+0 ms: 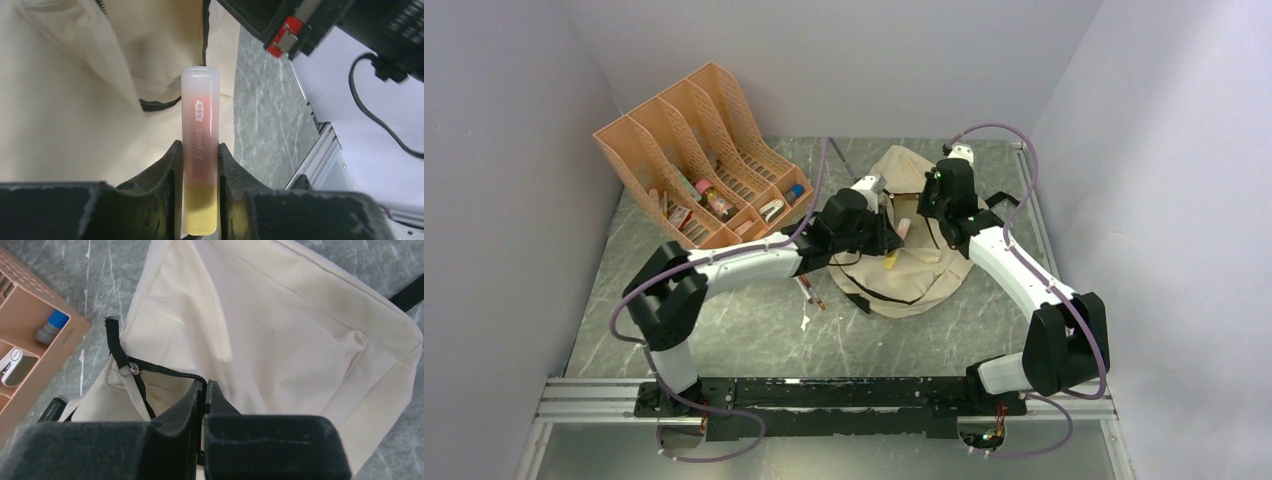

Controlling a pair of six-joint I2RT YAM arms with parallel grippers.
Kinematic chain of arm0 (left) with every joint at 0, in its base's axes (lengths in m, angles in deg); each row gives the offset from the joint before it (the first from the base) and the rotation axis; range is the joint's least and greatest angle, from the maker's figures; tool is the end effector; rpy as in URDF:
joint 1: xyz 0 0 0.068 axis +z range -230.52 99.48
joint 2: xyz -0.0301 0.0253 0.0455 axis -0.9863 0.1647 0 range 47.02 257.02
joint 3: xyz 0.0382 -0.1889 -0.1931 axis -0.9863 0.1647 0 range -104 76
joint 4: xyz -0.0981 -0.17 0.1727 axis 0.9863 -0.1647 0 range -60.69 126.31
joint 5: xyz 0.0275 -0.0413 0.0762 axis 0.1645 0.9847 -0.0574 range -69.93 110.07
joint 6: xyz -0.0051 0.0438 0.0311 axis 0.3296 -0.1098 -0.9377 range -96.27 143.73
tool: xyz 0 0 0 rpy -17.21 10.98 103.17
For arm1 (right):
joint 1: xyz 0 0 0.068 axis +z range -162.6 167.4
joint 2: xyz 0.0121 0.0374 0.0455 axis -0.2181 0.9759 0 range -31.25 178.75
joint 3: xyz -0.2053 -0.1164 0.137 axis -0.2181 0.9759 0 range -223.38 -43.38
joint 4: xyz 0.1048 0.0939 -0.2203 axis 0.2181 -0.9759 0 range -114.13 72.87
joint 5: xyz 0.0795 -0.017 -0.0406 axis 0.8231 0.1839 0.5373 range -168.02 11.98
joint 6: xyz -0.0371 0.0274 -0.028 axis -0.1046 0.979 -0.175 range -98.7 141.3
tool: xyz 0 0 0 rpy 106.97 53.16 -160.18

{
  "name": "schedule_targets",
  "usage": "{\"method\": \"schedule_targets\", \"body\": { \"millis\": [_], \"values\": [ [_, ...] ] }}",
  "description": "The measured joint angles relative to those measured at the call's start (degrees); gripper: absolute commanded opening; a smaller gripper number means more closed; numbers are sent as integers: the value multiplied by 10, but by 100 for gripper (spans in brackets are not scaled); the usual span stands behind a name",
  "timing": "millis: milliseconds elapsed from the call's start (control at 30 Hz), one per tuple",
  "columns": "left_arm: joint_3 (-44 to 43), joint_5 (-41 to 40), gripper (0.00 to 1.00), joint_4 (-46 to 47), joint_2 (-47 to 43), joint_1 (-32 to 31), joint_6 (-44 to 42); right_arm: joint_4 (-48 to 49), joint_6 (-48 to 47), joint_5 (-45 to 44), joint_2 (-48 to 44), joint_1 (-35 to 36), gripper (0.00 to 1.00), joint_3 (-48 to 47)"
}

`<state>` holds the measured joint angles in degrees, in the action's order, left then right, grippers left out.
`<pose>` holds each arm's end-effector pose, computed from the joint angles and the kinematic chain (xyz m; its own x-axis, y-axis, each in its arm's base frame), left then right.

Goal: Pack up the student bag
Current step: Pick up the stationery from the center of the board, then place the stationery in the student bag.

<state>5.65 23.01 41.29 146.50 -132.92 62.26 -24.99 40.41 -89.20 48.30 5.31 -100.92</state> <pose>0.2467 -0.3235 0.2622 -0.7059 -0.1029 -0.7008 0.4859 0.6496 -0.5848 0.3029 0.0905 0.2827 -0.4943 0.1778 -0.8509 0.0213 0.9810 0.1927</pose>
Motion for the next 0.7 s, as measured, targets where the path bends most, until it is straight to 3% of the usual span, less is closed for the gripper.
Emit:
{"method": "schedule_targets", "body": {
  "millis": [700],
  "values": [
    [-109, -30, 5, 142, 198, -4, 89, -28, 68, 33, -49, -2, 0, 7]
  ]
}}
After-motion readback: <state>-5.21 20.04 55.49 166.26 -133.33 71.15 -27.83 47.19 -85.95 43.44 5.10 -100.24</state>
